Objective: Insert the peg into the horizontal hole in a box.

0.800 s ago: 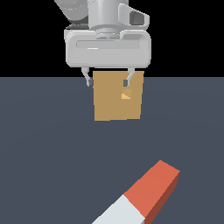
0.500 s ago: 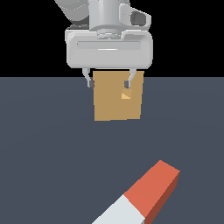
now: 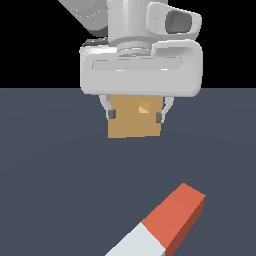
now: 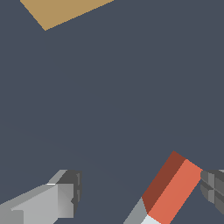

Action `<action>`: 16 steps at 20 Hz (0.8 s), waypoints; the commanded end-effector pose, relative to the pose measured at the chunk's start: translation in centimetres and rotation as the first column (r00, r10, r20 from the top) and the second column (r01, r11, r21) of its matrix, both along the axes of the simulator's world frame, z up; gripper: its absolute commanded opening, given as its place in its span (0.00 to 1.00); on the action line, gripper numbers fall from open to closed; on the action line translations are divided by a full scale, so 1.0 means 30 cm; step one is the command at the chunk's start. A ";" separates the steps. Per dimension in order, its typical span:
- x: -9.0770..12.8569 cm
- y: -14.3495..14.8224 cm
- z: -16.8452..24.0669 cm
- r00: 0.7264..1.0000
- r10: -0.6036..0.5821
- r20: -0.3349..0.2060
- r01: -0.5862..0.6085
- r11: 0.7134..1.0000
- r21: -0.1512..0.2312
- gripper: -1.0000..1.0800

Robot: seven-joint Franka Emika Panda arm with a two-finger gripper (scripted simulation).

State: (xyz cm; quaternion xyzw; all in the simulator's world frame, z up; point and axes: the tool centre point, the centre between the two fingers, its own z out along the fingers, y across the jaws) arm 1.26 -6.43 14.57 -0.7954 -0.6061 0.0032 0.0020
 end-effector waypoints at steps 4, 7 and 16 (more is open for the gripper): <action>0.013 -0.234 -0.105 0.971 -0.241 0.003 0.241 0.971 -0.003 0.96; -0.003 -0.352 -0.159 0.933 -0.360 0.005 0.360 0.933 -0.003 0.96; -0.072 -0.553 -0.255 0.829 -0.559 0.008 0.560 0.829 0.000 0.96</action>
